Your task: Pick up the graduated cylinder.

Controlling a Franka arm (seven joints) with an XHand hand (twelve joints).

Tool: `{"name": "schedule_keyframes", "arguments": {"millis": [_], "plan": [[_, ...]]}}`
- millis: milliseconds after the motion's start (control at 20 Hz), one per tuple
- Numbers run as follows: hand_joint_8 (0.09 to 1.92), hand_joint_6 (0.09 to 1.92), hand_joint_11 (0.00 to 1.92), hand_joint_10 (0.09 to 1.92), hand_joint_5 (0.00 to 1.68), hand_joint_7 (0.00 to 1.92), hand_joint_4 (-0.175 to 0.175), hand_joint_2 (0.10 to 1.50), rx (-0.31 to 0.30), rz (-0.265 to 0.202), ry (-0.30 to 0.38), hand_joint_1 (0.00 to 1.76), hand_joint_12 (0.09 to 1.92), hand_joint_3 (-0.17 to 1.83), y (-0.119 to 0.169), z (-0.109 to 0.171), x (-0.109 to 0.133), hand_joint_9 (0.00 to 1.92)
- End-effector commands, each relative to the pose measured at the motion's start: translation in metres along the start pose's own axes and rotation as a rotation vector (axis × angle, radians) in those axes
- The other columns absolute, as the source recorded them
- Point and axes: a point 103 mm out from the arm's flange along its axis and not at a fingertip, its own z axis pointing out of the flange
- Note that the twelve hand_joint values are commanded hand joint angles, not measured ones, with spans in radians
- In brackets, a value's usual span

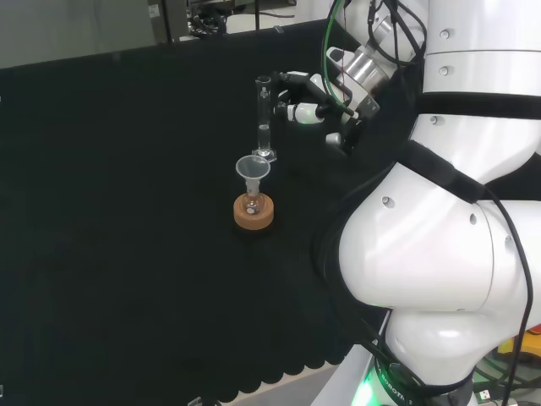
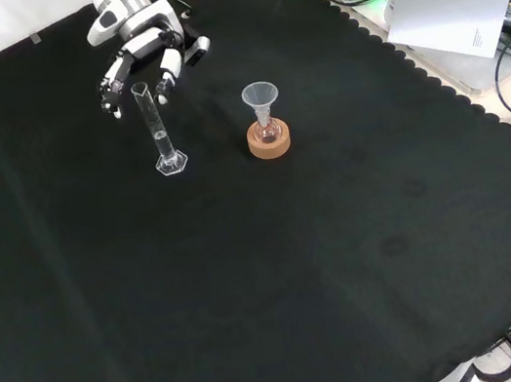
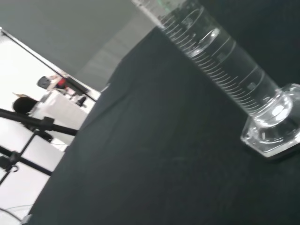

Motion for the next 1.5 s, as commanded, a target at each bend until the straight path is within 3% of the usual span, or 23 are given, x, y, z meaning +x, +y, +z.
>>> {"name": "schedule_keyframes", "arguments": {"millis": [50, 900, 1500], "plan": [[0.62, 0.09, 0.33, 0.55, 0.51, 0.36, -0.050, 1.05, 0.008, -0.050, 0.047, 0.99, 1.32, -0.17, -0.001, 0.016, 0.003, 0.59], [0.58, 0.11, 0.44, 0.49, 0.65, 0.50, -0.020, 1.03, -0.032, -0.081, 0.116, 0.99, 1.28, -0.17, 0.004, 0.039, -0.003, 0.72], [0.56, 0.09, 0.44, 0.47, 0.52, 0.43, -0.030, 1.02, -0.041, -0.090, 0.175, 1.00, 1.27, -0.17, 0.008, 0.048, -0.005, 0.69]]}}
